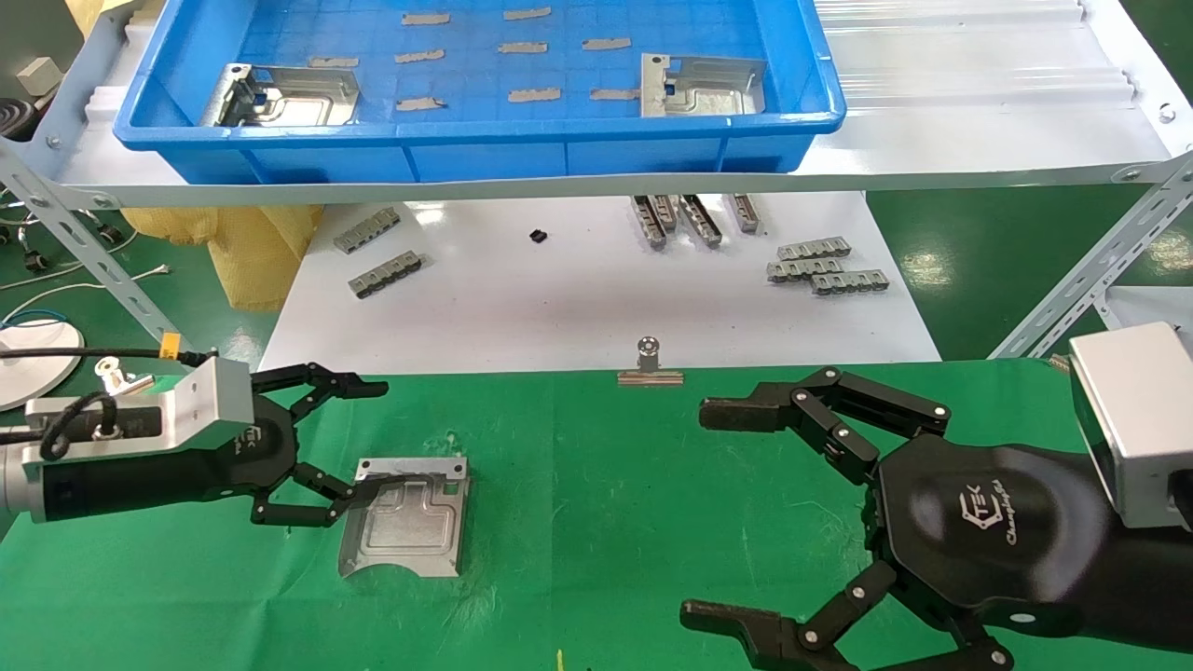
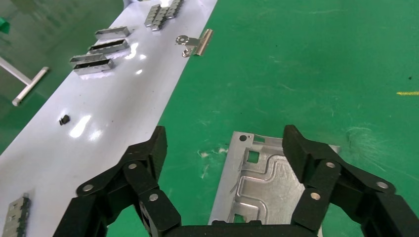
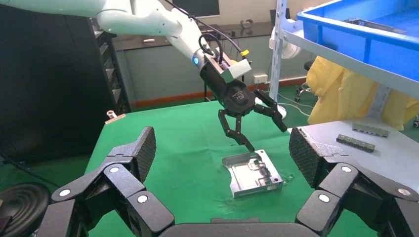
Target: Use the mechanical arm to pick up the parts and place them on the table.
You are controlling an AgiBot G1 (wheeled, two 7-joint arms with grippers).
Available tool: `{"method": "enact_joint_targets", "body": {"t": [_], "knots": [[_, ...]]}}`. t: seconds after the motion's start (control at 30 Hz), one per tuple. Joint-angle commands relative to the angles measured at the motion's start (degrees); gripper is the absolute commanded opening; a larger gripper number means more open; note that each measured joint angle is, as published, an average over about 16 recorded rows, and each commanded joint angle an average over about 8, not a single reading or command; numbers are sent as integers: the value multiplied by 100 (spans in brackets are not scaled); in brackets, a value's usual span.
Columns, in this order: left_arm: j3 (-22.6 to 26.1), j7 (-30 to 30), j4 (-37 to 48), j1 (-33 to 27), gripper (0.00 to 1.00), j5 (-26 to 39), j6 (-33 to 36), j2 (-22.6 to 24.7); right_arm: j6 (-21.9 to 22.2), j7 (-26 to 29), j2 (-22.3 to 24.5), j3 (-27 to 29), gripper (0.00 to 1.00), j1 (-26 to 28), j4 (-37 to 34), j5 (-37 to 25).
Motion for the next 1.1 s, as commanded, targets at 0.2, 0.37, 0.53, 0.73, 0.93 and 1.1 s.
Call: {"method": "enact_joint_targets", "body": {"t": [0.2, 0.37, 0.53, 0.73, 0.93, 1.1], "knots": [[-197, -282, -453, 187, 100, -61, -35, -99, -1, -1, 0, -1, 100, 1, -2, 0], [-475, -705, -1046, 450, 100, -166, -83, -241, -1, -1, 0, -2, 100, 2, -2, 1], [-751, -1126, -1635, 713, 100, -270, -132, -382, -1, -2, 0, -3, 100, 2, -3, 1], [-1083, -1632, -2344, 1028, 100, -395, -191, -552, 0, -3, 1, -4, 100, 2, -3, 2], [-1414, -2138, -3051, 1342, 100, -521, -249, -721, 0, -3, 1, -5, 100, 3, -3, 3], [-1689, -2557, -3639, 1604, 100, -624, -298, -861, 0, -4, 1, -6, 100, 3, -3, 4]]}}
